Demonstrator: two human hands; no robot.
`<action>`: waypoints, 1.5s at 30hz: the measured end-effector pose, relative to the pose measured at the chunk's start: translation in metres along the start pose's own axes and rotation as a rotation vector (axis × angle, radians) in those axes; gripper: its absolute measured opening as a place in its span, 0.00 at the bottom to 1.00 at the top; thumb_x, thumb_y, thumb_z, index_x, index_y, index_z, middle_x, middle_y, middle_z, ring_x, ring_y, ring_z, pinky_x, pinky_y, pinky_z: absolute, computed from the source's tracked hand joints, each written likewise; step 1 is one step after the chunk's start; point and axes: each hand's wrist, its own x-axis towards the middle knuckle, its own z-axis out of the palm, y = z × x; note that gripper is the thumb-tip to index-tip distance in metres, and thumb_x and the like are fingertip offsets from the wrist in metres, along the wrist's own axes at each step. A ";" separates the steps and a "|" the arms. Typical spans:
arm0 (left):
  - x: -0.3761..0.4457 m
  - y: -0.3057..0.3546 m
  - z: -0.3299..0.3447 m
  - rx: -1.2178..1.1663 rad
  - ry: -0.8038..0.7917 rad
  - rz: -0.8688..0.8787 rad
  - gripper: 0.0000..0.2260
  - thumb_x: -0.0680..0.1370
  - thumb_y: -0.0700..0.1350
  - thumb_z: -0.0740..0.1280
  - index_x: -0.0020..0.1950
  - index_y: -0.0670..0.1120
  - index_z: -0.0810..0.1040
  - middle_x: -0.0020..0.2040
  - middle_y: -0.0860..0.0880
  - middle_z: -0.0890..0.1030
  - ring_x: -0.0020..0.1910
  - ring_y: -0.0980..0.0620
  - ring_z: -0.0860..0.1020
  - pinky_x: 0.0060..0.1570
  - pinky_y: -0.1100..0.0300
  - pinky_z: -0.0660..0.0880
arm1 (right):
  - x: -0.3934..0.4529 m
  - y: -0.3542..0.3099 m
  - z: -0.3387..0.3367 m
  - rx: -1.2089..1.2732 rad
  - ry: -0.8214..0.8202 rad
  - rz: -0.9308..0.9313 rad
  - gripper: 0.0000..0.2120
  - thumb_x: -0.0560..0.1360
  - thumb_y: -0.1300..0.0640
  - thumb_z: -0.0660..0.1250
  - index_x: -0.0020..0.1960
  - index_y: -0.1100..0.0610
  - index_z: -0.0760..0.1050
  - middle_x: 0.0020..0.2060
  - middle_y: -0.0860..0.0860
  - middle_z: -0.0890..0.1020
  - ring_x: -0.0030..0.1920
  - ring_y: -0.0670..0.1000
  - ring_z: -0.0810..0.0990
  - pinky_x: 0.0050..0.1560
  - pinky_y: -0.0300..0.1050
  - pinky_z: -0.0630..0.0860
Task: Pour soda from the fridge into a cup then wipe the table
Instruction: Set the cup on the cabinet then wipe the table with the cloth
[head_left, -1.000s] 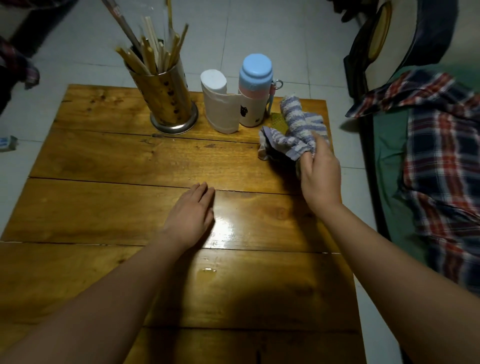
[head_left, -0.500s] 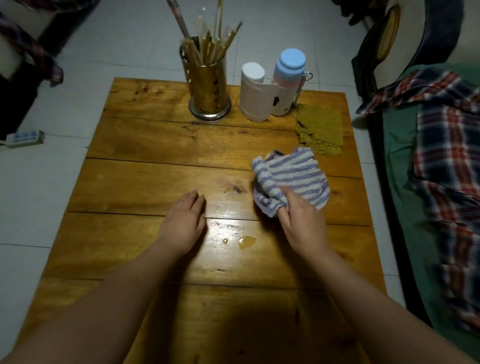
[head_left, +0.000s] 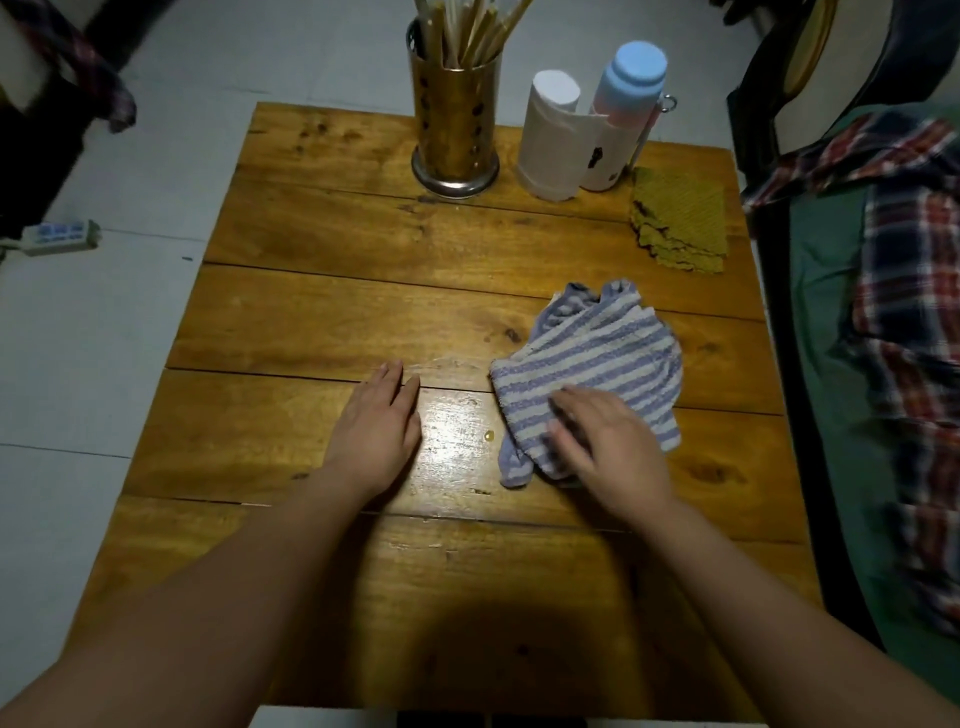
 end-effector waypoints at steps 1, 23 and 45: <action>0.000 0.000 0.001 0.001 0.000 0.001 0.23 0.82 0.48 0.53 0.76 0.45 0.54 0.78 0.45 0.50 0.76 0.47 0.49 0.74 0.55 0.46 | 0.006 0.003 0.001 -0.026 0.060 0.024 0.28 0.76 0.38 0.46 0.70 0.50 0.64 0.70 0.50 0.67 0.71 0.51 0.62 0.69 0.49 0.58; -0.002 -0.009 0.003 0.024 0.005 0.024 0.24 0.82 0.47 0.53 0.76 0.47 0.53 0.78 0.46 0.50 0.76 0.48 0.49 0.74 0.55 0.47 | 0.011 -0.033 0.044 -0.131 -0.055 0.110 0.34 0.72 0.34 0.56 0.73 0.48 0.54 0.76 0.56 0.45 0.75 0.59 0.41 0.71 0.62 0.45; -0.016 -0.011 0.010 0.047 -0.032 0.008 0.25 0.81 0.47 0.54 0.76 0.46 0.52 0.78 0.44 0.49 0.77 0.46 0.48 0.75 0.50 0.50 | -0.003 -0.029 0.046 -0.079 0.077 0.272 0.23 0.74 0.50 0.63 0.66 0.58 0.66 0.73 0.61 0.60 0.73 0.63 0.56 0.68 0.63 0.58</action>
